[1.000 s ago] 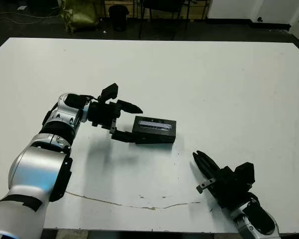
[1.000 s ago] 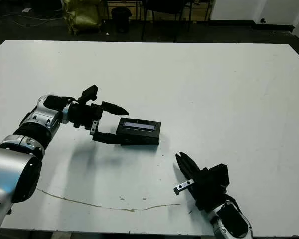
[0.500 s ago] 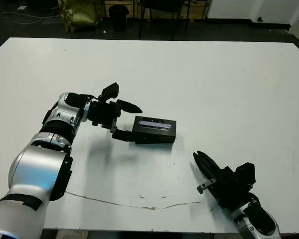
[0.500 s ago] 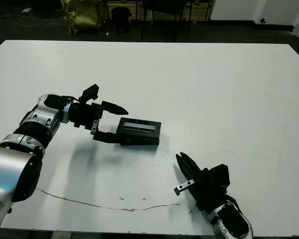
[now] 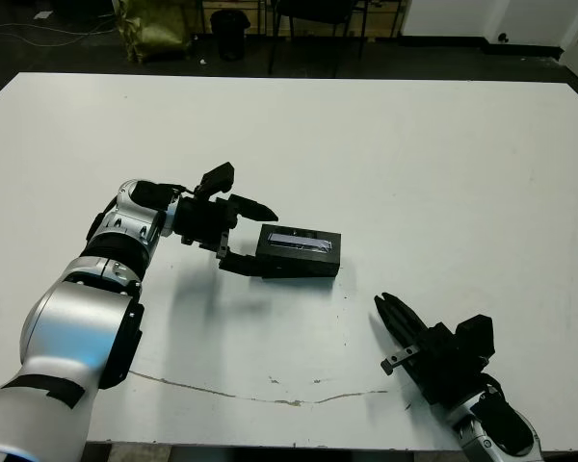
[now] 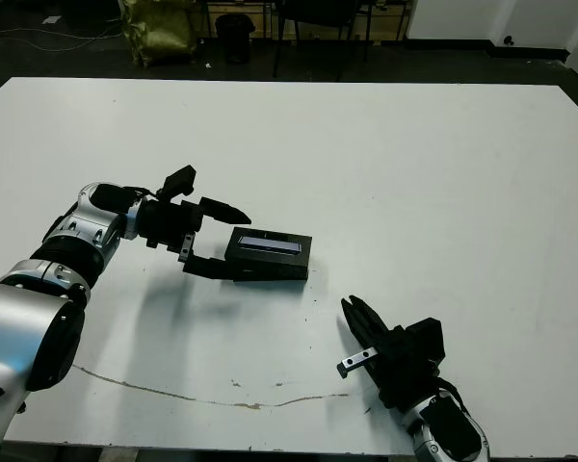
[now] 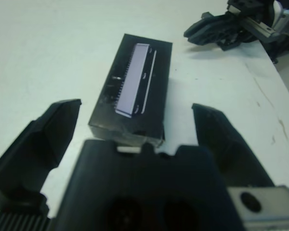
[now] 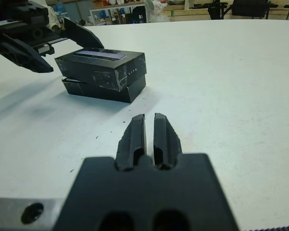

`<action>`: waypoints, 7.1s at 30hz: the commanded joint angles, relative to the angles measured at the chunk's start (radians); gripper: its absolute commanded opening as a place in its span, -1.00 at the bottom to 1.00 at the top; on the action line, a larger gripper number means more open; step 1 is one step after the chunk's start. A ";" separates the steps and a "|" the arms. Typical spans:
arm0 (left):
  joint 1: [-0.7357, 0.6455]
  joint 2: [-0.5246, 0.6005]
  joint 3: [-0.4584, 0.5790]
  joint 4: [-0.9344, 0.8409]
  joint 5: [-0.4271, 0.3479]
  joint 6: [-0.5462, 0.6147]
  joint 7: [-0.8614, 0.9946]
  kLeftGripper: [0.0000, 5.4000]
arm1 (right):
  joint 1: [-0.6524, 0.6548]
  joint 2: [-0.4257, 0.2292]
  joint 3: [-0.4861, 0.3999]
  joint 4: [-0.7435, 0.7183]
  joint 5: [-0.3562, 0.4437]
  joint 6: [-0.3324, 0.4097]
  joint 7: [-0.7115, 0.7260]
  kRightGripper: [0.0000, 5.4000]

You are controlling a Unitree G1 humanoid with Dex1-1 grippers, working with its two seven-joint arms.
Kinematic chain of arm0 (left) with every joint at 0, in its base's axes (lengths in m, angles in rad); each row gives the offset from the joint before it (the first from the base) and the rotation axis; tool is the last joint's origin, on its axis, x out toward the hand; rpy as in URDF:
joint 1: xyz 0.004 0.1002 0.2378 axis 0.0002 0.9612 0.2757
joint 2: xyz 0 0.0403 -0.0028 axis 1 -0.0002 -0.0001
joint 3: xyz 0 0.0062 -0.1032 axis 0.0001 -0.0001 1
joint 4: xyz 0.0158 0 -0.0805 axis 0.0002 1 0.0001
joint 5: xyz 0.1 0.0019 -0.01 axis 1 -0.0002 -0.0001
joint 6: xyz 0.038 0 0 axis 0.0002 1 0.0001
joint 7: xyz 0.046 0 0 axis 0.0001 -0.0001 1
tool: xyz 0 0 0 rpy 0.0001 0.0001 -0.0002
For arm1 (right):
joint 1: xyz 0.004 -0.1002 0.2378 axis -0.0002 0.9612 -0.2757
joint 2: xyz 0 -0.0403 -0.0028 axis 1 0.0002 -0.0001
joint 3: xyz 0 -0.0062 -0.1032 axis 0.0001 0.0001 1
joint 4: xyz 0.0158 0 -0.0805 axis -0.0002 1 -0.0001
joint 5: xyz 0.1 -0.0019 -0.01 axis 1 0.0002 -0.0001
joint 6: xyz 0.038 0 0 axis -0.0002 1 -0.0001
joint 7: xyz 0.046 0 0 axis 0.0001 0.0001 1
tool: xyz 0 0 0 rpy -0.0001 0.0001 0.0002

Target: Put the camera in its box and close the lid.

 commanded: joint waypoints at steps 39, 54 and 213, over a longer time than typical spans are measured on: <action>0.023 -0.012 0.014 0.029 0.020 0.113 -0.042 -0.23 | 0.023 -0.001 0.002 0.012 -0.010 0.027 -0.015 -1.00; 0.054 0.008 0.207 -0.072 -0.177 0.197 0.107 -0.23 | 0.012 0.000 0.013 0.056 -0.038 -0.015 -0.013 -1.00; 0.345 0.168 -0.346 -0.240 0.150 -0.024 0.471 0.61 | -0.010 0.033 -0.005 0.206 0.007 -0.180 0.063 -1.00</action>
